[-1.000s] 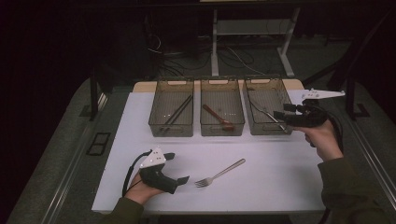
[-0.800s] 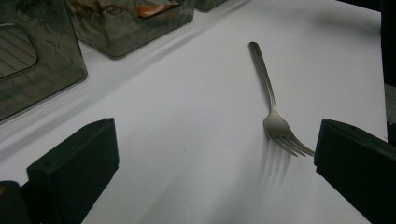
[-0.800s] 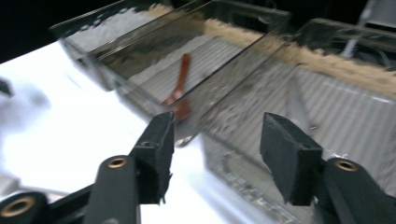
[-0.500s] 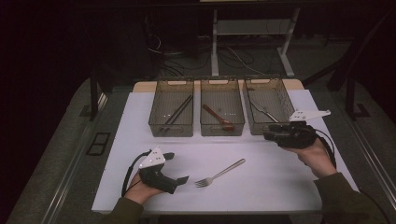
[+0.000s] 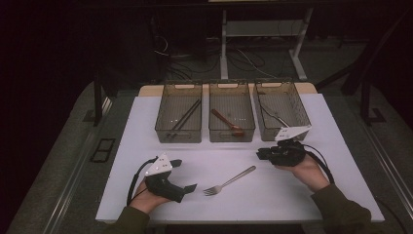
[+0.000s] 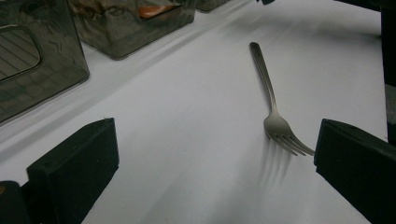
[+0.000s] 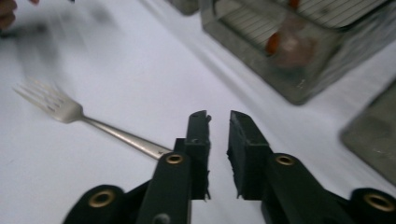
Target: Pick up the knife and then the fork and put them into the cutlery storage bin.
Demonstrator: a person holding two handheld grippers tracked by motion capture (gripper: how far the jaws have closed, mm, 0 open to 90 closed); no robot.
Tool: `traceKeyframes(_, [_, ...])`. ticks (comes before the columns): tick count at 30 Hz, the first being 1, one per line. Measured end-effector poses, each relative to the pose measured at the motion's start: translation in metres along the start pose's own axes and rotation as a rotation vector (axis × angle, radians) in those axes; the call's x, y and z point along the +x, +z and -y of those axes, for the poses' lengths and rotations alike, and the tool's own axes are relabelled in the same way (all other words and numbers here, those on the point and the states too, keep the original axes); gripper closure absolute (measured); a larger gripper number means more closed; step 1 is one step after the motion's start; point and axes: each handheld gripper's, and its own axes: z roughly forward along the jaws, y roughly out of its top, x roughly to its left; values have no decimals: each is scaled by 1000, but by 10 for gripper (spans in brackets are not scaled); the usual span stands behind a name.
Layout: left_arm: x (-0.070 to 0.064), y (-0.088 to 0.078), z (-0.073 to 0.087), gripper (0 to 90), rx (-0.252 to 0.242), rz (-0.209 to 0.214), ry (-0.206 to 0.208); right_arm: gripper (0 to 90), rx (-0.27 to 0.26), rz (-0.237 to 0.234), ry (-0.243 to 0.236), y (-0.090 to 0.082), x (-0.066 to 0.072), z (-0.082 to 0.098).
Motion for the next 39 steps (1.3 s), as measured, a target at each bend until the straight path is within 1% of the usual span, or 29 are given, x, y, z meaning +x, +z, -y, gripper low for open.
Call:
traceKeyframes(4, [0, 0, 0, 0, 2, 2, -1, 853, 42, -19, -23, 14, 7, 1])
traceKeyframes(6, [0, 0, 0, 0, 3, 3, -1, 879, 62, -26, -26, 20, 9, 1])
traceKeyframes(14, [0, 0, 0, 0, 3, 4, 0, 886, 109, -39, -40, 40, 14, 1])
traceKeyframes(17, [0, 1, 0, 0, 4, 4, 0, 886, 127, -35, -39, 46, 14, 2])
traceKeyframes(19, [0, 0, 0, 0, 3, 5, 0, 886, 143, -24, -50, 49, 14, 3])
traceKeyframes(22, [0, 0, 0, 0, 4, 4, -1, 886, 157, -20, -50, 51, 14, 4])
traceKeyframes(26, [0, 0, 0, 0, 3, 4, 0, 886, 163, -19, -57, 50, 14, 5])
traceKeyframes(31, [0, 0, 0, 0, 3, 4, -1, 887, 184, -39, -53, 48, 16, 5])
traceKeyframes(34, [0, 0, 0, 0, 1, 3, 1, 887, 204, -54, -64, 47, 17, 5])
traceKeyframes(39, [0, 0, 0, 0, -1, 2, 0, 887, 234, -62, -81, 42, 22, 7])
